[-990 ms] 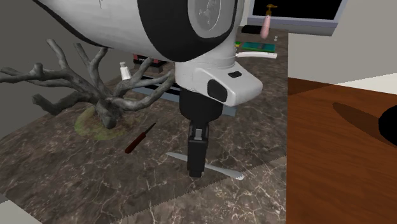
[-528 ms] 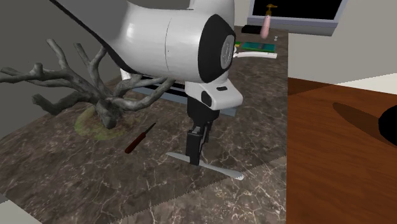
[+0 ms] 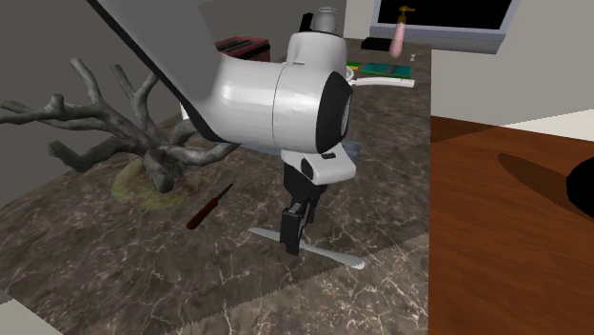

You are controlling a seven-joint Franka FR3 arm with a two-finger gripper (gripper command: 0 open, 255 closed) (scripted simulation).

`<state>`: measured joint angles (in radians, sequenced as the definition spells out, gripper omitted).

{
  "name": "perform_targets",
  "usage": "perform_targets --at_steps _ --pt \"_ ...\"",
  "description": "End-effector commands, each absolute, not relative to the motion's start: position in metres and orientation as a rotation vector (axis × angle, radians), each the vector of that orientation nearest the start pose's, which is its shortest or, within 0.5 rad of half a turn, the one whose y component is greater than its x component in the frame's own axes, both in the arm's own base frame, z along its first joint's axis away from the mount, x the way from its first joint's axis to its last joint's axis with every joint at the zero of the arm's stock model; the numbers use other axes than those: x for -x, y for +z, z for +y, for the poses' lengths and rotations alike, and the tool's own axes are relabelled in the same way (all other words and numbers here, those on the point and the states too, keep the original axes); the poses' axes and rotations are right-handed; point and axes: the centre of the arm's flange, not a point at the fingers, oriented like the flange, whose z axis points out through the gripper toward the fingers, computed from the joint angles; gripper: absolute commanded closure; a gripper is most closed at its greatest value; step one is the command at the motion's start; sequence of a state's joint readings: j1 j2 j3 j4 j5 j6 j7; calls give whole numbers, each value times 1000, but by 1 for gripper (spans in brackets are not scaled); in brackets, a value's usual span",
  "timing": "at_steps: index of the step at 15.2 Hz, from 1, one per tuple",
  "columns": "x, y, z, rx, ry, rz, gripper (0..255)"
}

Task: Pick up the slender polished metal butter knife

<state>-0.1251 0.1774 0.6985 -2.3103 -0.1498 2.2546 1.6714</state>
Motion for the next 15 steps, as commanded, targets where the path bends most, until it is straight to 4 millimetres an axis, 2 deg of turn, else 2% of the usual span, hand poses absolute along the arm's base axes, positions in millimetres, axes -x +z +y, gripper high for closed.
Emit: perform_targets --at_steps 1,2,3,11,15 --pt "-420 262 271 2906 143 1567 0" --pt "-420 262 271 2906 144 1567 0" --pt "-420 262 271 2906 144 1567 255" --pt "-421 261 271 2906 143 1567 255" --pt "-420 278 271 2906 143 1567 255"
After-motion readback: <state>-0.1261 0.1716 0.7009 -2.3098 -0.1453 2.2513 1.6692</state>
